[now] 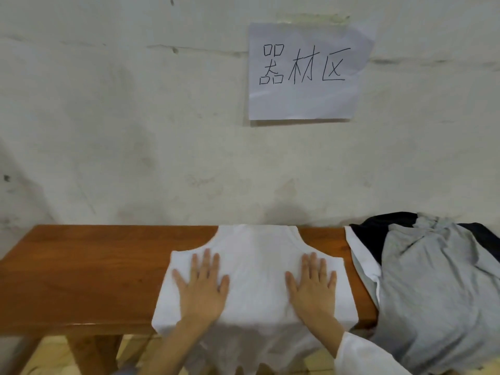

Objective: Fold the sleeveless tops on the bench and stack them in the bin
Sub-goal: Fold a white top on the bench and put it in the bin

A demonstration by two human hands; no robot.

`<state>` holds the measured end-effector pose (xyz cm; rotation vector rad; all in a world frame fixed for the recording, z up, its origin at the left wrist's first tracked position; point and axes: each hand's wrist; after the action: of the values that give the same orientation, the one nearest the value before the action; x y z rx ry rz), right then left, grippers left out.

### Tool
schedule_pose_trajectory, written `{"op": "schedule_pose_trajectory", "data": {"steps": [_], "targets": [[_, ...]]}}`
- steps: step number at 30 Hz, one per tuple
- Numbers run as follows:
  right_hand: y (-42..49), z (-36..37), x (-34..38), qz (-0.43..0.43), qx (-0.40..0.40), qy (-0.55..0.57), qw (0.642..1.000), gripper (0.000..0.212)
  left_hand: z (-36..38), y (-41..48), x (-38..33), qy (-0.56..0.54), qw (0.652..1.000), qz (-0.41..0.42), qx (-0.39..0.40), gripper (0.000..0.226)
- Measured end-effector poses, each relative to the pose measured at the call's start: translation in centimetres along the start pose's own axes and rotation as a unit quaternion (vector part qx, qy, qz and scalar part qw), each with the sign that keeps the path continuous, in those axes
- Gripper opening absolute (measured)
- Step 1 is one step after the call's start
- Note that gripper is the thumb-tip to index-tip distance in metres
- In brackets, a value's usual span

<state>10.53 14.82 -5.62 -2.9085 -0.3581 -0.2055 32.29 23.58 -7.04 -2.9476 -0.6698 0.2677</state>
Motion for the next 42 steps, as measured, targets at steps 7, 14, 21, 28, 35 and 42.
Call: {"op": "schedule_pose_trajectory", "data": {"steps": [7,14,21,28,35,42], "targets": [[0.8,0.1,0.4,0.001,0.005,0.008,1.000,0.084,-1.0,2.4,0.5,0.019,0.999,-0.030,-0.011,0.073],[2.2,0.3,0.9,0.011,-0.009,0.014,1.000,0.078,-2.0,5.6,-2.6,0.036,0.995,0.002,-0.090,0.058],[2.5,0.9,0.6,0.003,-0.022,0.029,0.999,0.095,-2.7,11.2,-3.4,0.042,0.998,0.052,0.021,0.074],[2.4,0.5,0.7,0.020,-0.006,0.016,1.000,0.074,-2.1,8.6,-3.7,0.025,0.996,0.062,-0.055,0.094],[0.1,0.7,0.1,0.030,-0.004,0.016,0.999,0.089,-1.2,3.4,-2.3,0.050,0.998,0.003,0.038,0.072],[-0.8,-3.1,-2.0,-0.034,0.021,0.219,0.975,0.064,-2.8,-0.9,-2.6,-0.122,0.988,0.053,-0.075,0.054]]}}
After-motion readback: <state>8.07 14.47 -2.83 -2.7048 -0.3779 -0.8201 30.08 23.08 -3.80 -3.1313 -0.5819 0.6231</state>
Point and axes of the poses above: each hand's wrist, its own y-axis towards the middle knuckle, its own z-axis out of the palm, x = y × z, and after that the axes turned 5 degrees about x, right-handed
